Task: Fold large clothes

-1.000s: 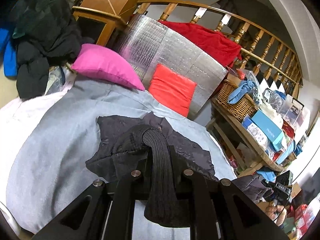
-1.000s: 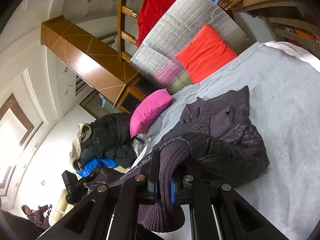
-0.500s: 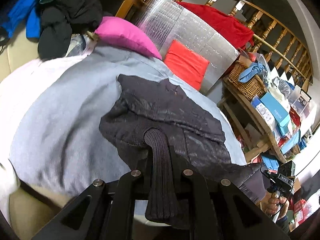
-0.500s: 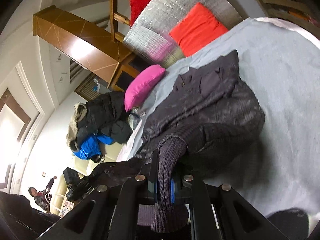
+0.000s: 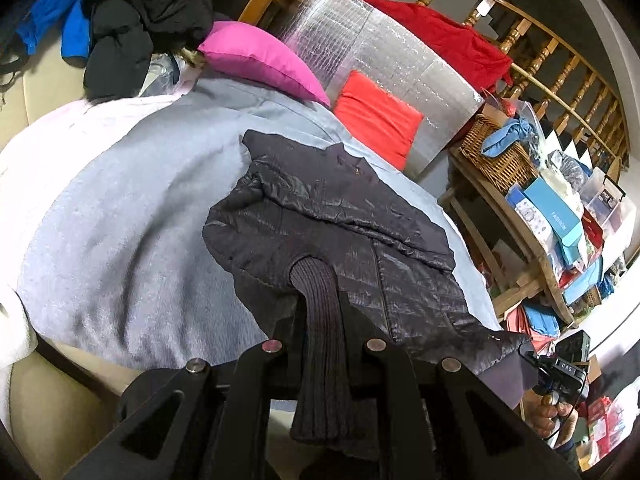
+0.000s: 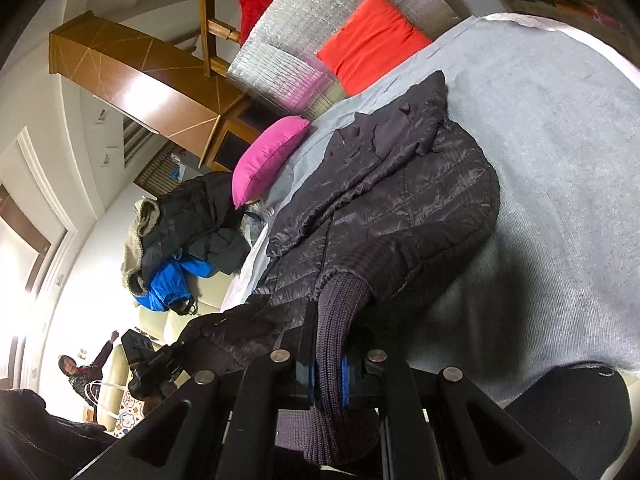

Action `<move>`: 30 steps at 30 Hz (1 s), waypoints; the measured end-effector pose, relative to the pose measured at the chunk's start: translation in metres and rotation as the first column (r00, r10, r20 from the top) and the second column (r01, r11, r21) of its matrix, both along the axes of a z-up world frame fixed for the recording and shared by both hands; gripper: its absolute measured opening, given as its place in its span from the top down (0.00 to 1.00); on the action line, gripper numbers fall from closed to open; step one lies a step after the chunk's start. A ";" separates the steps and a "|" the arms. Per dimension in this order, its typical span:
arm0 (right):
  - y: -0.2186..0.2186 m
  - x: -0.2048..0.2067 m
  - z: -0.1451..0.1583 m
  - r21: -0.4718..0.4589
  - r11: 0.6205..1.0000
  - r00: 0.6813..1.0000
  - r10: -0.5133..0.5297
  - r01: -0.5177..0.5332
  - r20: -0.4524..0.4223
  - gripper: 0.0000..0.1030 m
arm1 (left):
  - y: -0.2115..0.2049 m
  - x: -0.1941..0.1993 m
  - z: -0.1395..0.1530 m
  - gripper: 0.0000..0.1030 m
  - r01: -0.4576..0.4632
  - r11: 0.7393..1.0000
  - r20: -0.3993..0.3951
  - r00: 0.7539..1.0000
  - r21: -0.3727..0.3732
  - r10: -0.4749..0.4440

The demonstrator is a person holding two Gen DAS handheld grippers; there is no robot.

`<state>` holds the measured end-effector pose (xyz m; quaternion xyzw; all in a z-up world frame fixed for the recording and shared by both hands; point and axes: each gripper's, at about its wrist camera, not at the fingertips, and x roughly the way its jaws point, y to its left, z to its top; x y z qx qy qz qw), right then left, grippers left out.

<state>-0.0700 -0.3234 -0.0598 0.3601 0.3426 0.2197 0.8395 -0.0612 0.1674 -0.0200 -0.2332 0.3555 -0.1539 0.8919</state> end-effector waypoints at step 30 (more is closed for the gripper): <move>-0.029 0.206 0.107 0.105 0.990 0.958 -0.119 0.095 0.259 0.92 | -0.025 0.203 0.105 0.90 -0.074 0.997 0.248 0.966 -0.034 0.080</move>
